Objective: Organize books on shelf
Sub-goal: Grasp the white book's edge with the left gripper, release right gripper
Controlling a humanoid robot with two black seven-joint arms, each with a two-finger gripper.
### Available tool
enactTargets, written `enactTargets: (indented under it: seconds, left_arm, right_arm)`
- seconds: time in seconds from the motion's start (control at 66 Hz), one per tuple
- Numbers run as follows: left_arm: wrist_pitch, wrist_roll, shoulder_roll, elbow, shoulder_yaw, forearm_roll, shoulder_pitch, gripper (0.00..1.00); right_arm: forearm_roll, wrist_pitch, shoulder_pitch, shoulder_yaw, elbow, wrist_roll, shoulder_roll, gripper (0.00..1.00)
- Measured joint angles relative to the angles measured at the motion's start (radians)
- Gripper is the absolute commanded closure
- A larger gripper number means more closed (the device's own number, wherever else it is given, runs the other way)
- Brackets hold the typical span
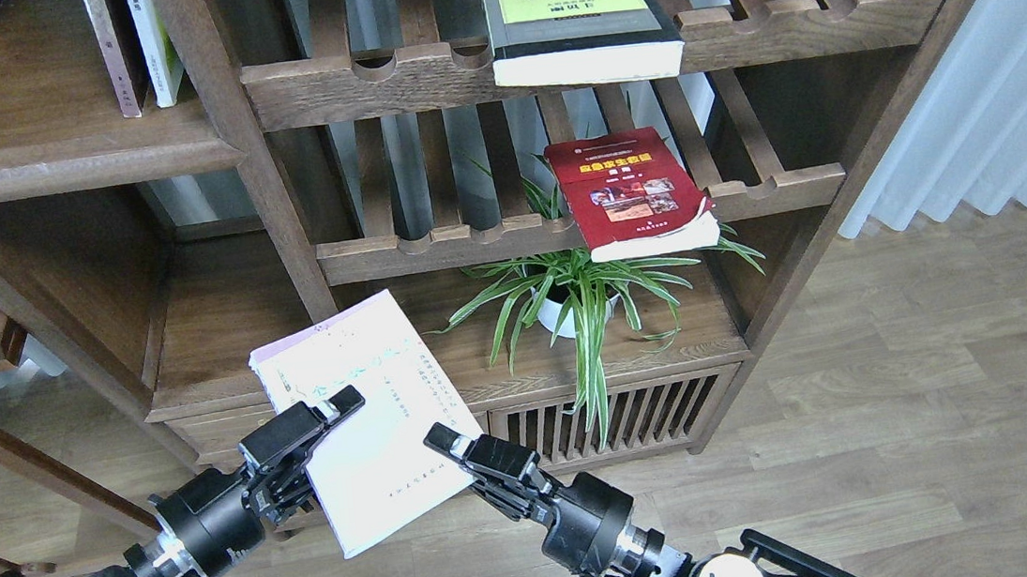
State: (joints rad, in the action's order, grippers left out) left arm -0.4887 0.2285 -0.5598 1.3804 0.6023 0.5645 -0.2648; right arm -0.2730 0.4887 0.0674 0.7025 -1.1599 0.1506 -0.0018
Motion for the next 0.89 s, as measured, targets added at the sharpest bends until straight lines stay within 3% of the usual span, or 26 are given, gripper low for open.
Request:
enactTargets:
  seconds: [0.106, 0.364, 0.425, 0.667, 0.895]
  left_arm:
    - [0.000, 0.000, -0.001, 0.000, -0.004, 0.000, 0.000, 0.42]
    - [0.000, 0.001, -0.009, 0.000, -0.006, -0.004, 0.001, 0.57]
    - [0.000, 0.001, -0.010, 0.000, -0.006, -0.004, 0.002, 0.65]
    - [0.000, 0.000, -0.022, 0.001, -0.007, -0.004, 0.002, 0.81]
    - [0.000, 0.010, -0.050, 0.001, -0.021, -0.004, 0.001, 0.83]
  right_arm:
    - [0.000, 0.000, 0.000, 0.000, 0.000, 0.000, 0.001, 0.94]
    - [0.000, 0.000, 0.000, -0.001, 0.001, 0.000, 0.003, 0.94]
    - [0.000, 0.000, 0.000, -0.001, 0.002, 0.000, 0.003, 0.94]
    - [0.001, 0.000, 0.000, 0.000, 0.003, 0.001, 0.002, 0.93]
    - [0.001, 0.000, 0.000, 0.000, 0.003, 0.001, 0.002, 0.92]
